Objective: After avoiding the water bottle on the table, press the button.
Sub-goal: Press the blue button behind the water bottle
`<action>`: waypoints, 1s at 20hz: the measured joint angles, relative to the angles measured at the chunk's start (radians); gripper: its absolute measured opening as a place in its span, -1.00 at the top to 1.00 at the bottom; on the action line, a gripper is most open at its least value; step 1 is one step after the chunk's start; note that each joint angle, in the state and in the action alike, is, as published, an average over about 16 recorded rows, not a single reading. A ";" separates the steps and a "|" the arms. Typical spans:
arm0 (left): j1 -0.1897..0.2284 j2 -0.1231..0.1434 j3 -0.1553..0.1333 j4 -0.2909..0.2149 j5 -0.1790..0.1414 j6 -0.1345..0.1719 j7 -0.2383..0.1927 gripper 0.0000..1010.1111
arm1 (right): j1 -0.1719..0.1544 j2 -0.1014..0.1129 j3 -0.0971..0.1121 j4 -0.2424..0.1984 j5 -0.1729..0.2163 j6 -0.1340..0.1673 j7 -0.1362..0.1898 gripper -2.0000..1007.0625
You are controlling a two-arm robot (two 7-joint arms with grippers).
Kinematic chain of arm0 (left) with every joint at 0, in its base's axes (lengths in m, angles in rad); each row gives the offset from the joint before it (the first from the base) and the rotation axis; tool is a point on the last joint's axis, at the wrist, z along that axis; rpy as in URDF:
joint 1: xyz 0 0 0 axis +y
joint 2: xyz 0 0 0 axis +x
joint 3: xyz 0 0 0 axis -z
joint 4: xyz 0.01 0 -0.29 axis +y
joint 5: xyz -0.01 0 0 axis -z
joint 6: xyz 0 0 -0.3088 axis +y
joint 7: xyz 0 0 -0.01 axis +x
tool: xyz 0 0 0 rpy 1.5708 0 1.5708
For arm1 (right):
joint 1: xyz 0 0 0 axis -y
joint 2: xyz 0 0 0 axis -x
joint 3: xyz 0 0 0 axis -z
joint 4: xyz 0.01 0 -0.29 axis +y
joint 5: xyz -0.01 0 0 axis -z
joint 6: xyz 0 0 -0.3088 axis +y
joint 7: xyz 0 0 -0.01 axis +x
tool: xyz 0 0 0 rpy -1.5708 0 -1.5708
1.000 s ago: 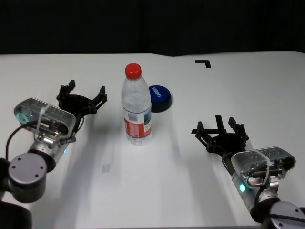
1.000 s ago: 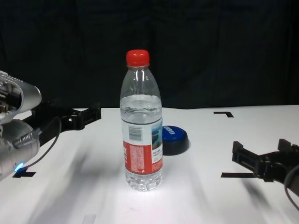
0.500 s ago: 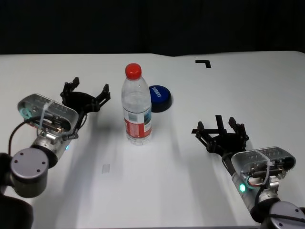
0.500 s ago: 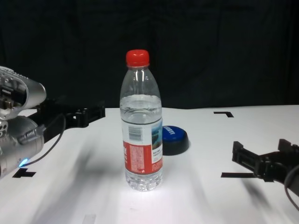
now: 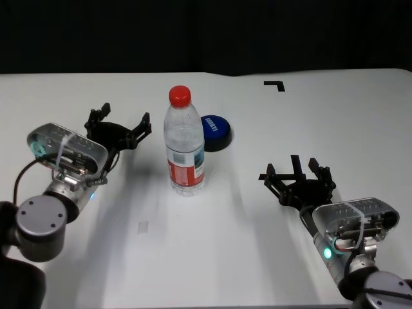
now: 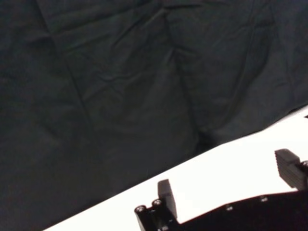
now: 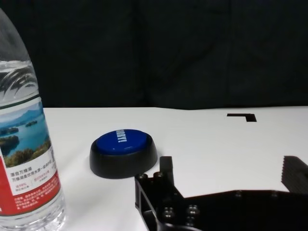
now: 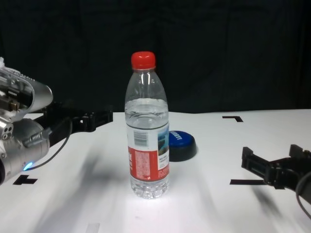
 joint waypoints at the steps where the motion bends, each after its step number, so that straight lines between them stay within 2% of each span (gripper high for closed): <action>1: -0.003 0.001 0.001 0.003 0.000 0.000 -0.001 -0.99 | 0.000 0.000 0.000 0.000 0.000 0.000 0.000 -0.99; 20: -0.050 0.007 0.028 0.072 -0.008 -0.013 -0.021 -0.99 | 0.000 0.000 0.000 0.000 0.000 0.000 0.000 -0.99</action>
